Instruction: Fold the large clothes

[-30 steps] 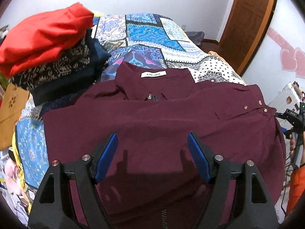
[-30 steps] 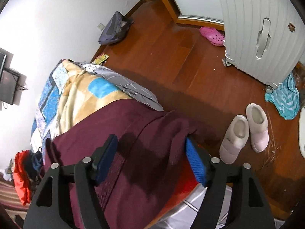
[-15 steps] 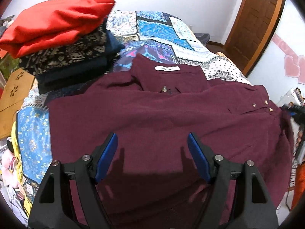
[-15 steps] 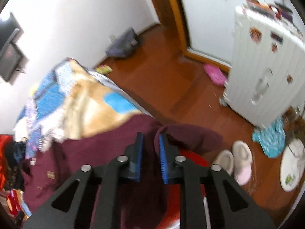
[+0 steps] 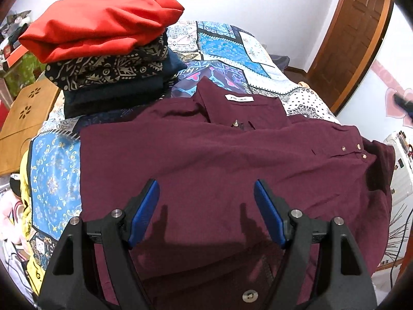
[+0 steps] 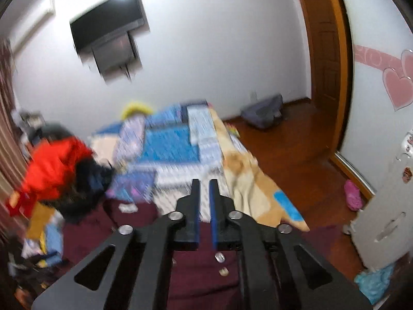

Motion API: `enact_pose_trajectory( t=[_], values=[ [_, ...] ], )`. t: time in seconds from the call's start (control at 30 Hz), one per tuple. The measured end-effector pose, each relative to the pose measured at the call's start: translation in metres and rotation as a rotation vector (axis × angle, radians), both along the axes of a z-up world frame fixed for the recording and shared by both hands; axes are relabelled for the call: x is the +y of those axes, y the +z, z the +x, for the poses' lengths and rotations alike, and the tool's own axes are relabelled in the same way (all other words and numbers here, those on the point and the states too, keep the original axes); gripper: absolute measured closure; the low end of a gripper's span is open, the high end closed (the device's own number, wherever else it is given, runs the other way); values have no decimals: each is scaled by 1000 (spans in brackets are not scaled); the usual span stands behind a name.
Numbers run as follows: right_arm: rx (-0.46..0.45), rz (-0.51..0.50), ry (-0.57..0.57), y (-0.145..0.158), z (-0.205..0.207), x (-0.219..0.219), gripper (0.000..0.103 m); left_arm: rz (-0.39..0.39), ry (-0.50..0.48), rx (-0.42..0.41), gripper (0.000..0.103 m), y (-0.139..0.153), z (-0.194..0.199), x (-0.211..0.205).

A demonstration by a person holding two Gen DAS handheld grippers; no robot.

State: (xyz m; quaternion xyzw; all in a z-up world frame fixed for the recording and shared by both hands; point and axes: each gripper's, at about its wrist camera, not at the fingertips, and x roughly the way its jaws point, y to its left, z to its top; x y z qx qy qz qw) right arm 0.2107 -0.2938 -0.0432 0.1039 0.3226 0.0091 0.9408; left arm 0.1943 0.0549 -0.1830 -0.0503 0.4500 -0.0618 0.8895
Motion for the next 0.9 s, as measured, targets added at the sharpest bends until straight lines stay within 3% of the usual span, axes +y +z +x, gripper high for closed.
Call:
enact_pose_trajectory(
  t=[0.07,0.13,0.3,0.47,0.57,0.8,0.9],
  values=[
    [84,18,-23,-21,4,-9,72,2,0,6,29,-2,-1,2],
    [166,74,-78,-49,4,-30,64,5,1,15,29,-4,-1,4],
    [293,115,-267,-86,-8,-75,63,-5,8,45,29,-14,5,4],
    [315,136,-395,-95,-33,-114,61,-10,-16,72,29,-24,12,-8],
    [339,152,-440,-98,-40,-125,45,1,-37,85,29,-28,16,-17],
    [444,256,-436,-142,-19,-136,45,24,-57,79,29,-27,21,-28],
    [424,250,-453,-158,-20,-138,45,18,-47,83,29,-28,20,-24]
  ],
)
